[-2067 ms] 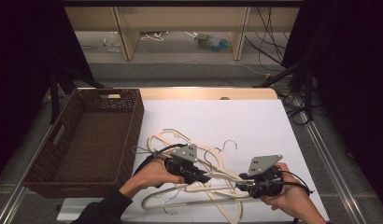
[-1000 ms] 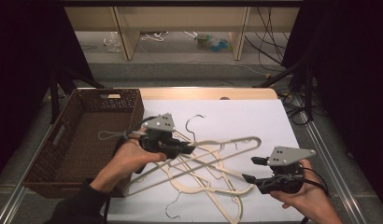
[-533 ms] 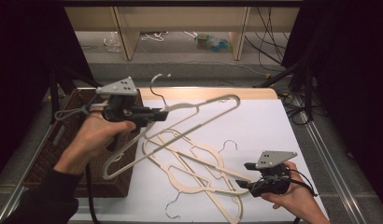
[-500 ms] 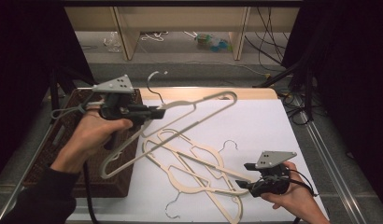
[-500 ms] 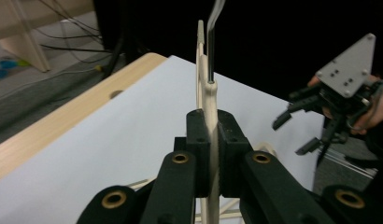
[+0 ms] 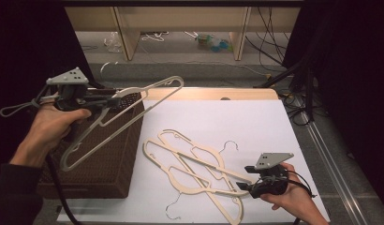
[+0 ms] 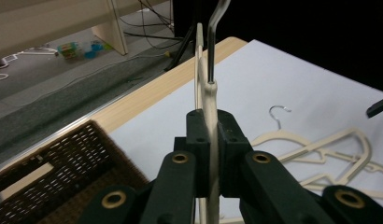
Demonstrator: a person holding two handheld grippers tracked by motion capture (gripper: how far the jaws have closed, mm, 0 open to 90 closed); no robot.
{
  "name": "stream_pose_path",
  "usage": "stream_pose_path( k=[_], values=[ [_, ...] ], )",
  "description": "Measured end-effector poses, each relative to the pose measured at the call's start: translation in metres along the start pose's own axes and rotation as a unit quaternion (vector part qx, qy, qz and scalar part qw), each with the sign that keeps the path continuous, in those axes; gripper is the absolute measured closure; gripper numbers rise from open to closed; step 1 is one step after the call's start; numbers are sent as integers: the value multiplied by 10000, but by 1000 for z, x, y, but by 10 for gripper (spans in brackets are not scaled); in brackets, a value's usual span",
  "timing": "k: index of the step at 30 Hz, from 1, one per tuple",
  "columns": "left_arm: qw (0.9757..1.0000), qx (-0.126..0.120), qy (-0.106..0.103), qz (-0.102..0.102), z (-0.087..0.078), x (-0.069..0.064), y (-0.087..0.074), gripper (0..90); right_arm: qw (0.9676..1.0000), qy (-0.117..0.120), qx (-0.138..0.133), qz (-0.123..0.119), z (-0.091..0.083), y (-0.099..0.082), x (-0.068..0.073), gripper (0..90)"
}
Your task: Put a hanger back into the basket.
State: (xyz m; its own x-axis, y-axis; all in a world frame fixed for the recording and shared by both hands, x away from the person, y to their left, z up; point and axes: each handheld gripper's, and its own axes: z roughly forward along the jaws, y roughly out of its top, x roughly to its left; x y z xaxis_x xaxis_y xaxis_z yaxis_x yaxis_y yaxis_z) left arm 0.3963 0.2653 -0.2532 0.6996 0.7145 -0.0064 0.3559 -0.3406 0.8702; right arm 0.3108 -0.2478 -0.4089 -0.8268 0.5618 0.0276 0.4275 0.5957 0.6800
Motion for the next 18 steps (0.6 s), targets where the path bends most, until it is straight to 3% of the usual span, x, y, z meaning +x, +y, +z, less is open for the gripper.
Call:
stream_pose_path(
  k=[11,18],
  values=[
    [9982,-164,423,-403,-23,45,-32,855,10000,-17,6,98,5,-3,-1,379],
    [9968,-163,582,-532,-31,62,-48,855,9999,1,94,111,6,-3,-3,379]
  ],
)
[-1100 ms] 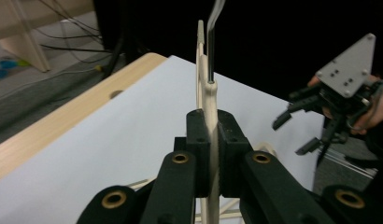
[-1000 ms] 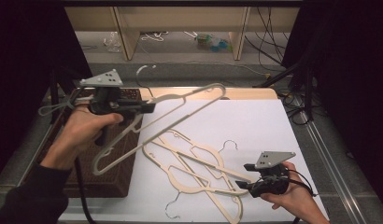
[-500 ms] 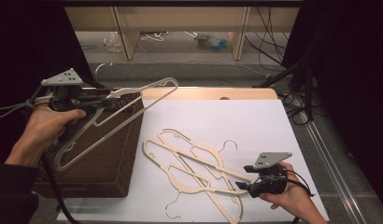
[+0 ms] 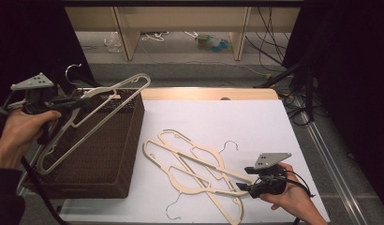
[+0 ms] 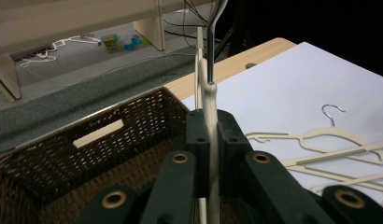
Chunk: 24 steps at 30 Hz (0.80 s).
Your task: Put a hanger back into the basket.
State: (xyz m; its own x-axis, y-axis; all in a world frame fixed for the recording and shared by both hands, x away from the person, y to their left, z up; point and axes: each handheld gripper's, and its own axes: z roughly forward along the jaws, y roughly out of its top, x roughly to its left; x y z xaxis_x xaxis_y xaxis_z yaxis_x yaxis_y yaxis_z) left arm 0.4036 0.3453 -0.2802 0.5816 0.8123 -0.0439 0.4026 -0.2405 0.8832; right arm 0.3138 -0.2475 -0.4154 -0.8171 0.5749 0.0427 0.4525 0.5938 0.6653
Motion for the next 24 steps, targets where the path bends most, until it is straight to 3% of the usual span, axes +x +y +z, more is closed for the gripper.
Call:
stream_pose_path(
  k=[8,15,24],
  values=[
    [9999,77,120,6,2,19,-20,855,10000,-42,-60,14,2,-2,-2,379],
    [9994,130,258,-189,3,35,-34,854,10000,23,44,25,2,-3,-2,375],
    [9990,243,64,-356,8,39,-50,854,10000,7,17,27,5,-4,-2,369]
  ],
)
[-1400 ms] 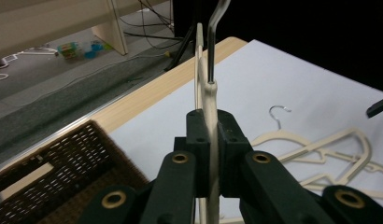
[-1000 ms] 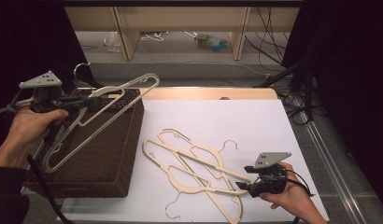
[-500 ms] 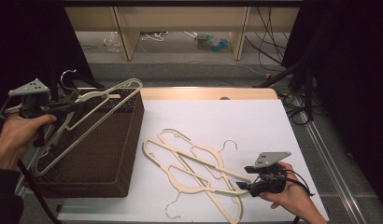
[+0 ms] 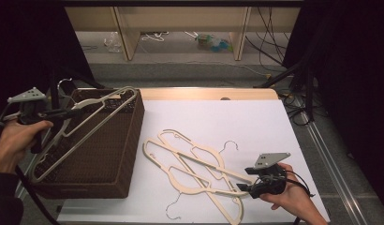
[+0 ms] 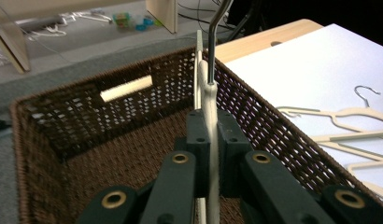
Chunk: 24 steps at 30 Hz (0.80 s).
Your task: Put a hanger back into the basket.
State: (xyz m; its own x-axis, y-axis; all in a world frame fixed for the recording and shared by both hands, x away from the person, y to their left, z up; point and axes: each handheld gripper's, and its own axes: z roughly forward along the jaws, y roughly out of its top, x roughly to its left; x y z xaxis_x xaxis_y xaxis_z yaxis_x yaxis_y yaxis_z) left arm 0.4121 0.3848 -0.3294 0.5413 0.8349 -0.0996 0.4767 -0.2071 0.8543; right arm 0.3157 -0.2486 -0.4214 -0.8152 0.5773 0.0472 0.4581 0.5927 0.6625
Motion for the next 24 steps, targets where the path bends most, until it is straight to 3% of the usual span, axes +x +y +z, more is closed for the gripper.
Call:
stream_pose_path(
  k=[6,10,14,18,21,24],
  values=[
    [9997,188,-70,-118,10,3,-7,854,10000,24,5,-1,1,0,0,368],
    [9992,400,-56,-58,18,4,-14,853,9999,56,94,14,0,0,-1,367],
    [9985,501,-38,-194,30,5,-19,852,9999,65,79,-16,1,0,0,359],
    [9974,716,-2,-126,37,8,-24,852,10000,1,-31,-43,3,0,0,349],
    [9969,671,1,-408,42,14,-32,850,10000,11,-43,-53,3,0,0,341],
    [9954,845,125,-439,45,20,-40,848,10000,52,27,-27,2,0,0,327]
  ],
)
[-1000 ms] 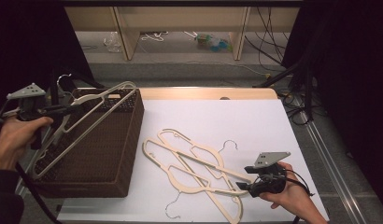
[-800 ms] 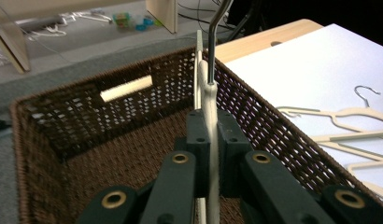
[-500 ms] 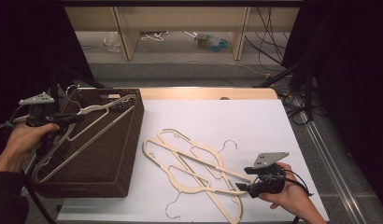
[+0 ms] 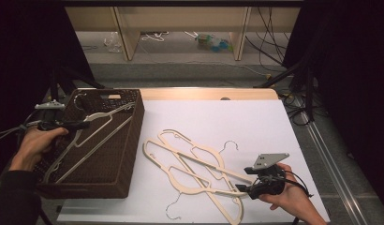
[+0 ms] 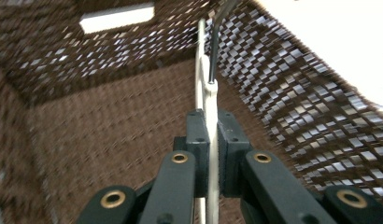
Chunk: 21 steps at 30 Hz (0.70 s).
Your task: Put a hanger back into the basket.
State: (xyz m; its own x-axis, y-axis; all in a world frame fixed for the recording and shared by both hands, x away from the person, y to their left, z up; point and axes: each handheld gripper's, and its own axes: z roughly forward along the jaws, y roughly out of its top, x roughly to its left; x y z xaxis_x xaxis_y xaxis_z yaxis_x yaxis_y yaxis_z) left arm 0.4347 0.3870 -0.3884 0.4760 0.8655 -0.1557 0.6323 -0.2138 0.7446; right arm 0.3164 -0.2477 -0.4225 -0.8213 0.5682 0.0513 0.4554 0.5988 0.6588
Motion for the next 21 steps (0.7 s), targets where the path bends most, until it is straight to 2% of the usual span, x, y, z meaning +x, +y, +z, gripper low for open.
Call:
stream_pose_path(
  k=[4,5,6,7,12,15,16,17,18,21],
  values=[
    [9998,13,147,-102,3,4,-7,824,10000,-22,-59,62,0,0,0,310],
    [9997,17,164,-154,4,7,-9,820,9998,-104,-189,36,2,0,-1,297],
    [9993,-79,180,-304,4,9,-11,817,9997,-119,-198,39,1,0,-1,297],
    [9991,-99,273,-315,4,10,-12,814,9997,-121,-209,40,1,0,-1,296],
    [9985,-8,366,-400,5,12,-12,793,9999,-75,-152,25,0,2,0,290],
    [9971,7,523,-559,7,14,-13,774,9999,-72,-142,34,0,1,0,290],
    [9971,7,523,-559,7,14,-13,769,9999,-72,-142,34,0,1,0,290],
    [9956,52,739,-567,7,15,-13,758,9999,-74,-123,21,0,1,0,290],
    [9949,101,835,-557,7,16,-13,729,9998,-90,-156,-6,1,1,0,290],
    [9949,213,866,-474,4,18,-14,695,9999,-68,-143,7,0,1,-1,290]
  ],
)
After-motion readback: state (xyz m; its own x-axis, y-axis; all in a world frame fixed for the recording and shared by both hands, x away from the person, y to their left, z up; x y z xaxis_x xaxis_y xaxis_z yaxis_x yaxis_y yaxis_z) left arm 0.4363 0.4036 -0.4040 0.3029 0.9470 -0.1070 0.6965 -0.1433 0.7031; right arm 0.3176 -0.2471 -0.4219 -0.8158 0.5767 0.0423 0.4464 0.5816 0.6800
